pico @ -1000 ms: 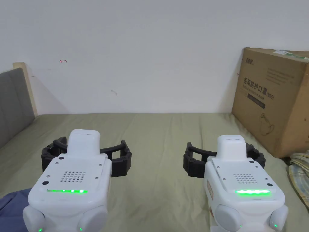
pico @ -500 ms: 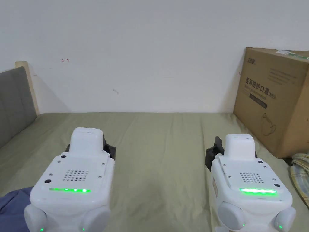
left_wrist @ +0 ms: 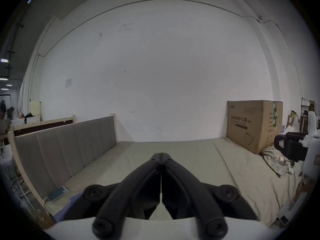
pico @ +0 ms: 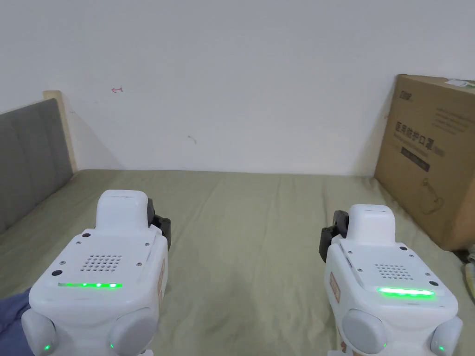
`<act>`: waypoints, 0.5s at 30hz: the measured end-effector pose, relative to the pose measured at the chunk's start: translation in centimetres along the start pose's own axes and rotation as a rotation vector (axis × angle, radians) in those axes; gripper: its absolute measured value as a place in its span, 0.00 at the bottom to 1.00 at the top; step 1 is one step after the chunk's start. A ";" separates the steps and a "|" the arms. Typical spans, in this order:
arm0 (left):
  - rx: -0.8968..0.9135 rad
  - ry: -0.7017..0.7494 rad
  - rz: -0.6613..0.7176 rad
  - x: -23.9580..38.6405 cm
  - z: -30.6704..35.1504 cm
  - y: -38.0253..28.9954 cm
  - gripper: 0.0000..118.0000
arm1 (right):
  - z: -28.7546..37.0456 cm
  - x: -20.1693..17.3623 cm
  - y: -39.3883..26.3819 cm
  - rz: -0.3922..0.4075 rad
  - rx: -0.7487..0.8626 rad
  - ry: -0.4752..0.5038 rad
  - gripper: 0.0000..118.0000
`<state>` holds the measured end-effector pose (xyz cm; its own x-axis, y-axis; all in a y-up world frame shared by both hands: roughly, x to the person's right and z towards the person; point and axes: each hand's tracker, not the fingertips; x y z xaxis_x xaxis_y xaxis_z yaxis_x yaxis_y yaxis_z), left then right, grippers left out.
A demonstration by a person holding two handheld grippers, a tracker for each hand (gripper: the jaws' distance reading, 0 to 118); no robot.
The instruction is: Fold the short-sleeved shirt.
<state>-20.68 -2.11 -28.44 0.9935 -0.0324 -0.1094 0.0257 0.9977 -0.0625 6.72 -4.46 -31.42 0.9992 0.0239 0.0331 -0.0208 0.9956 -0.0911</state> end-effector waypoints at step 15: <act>-0.089 0.390 0.032 -13.1 4.3 -1.5 0.00 | -3.2 -14.2 -0.5 -0.002 -0.088 0.407 0.01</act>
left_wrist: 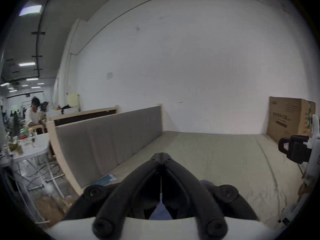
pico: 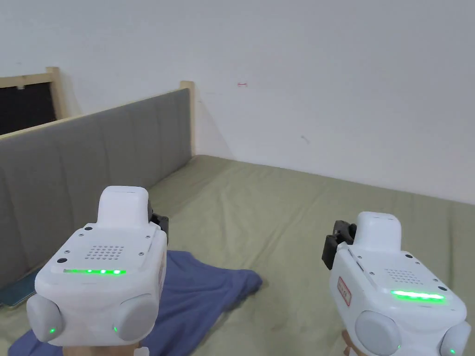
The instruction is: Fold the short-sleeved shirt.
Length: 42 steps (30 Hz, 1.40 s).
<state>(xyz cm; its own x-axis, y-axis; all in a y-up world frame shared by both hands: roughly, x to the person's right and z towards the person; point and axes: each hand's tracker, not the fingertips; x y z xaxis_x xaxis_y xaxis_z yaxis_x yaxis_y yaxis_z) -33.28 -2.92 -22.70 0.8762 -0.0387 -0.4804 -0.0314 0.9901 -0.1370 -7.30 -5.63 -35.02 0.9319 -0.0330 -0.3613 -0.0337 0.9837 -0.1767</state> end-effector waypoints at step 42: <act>-0.878 -0.067 0.031 -0.9 -21.2 -20.2 0.14 | -13.4 -5.5 -12.4 0.010 -0.490 0.130 0.01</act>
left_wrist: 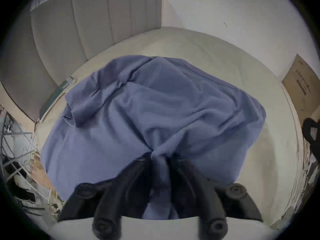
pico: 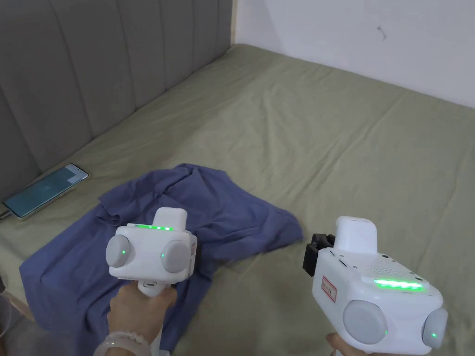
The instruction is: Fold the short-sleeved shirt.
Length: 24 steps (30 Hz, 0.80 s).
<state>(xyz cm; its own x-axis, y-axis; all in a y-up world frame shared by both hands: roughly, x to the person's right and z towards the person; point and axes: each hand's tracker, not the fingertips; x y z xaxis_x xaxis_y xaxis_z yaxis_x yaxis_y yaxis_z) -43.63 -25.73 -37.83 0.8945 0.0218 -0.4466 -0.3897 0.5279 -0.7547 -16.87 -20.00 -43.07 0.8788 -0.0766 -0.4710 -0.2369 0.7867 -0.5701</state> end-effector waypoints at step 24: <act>0.402 -0.400 -0.255 15.0 21.7 6.8 0.12 | 13.2 11.6 0.1 -0.178 0.201 -0.205 0.01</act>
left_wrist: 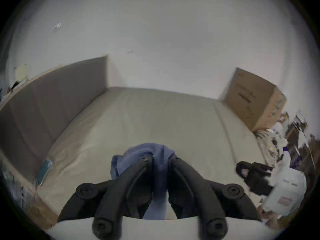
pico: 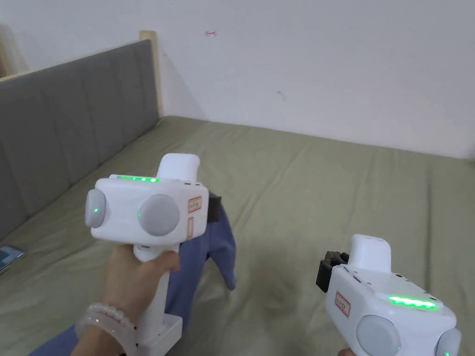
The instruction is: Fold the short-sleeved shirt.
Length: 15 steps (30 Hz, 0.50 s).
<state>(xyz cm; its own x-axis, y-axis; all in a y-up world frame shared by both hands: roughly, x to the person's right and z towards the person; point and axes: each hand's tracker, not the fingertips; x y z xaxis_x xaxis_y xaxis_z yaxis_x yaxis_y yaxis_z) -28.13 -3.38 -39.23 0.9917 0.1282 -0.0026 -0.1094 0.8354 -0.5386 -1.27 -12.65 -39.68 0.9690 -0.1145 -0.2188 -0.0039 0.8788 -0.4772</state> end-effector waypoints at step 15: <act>-0.124 -0.571 -0.258 29.9 -4.3 -5.5 0.12 | 14.9 20.9 -0.3 -0.113 0.133 -0.494 0.01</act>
<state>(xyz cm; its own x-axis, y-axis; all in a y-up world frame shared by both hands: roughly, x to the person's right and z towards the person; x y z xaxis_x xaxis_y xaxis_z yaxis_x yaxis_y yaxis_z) 2.40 -6.44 -39.97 0.7893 0.2245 0.5715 0.1706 0.8139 -0.5554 22.62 -8.43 -31.44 0.9627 -0.0078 0.2705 0.1075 0.9284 -0.3557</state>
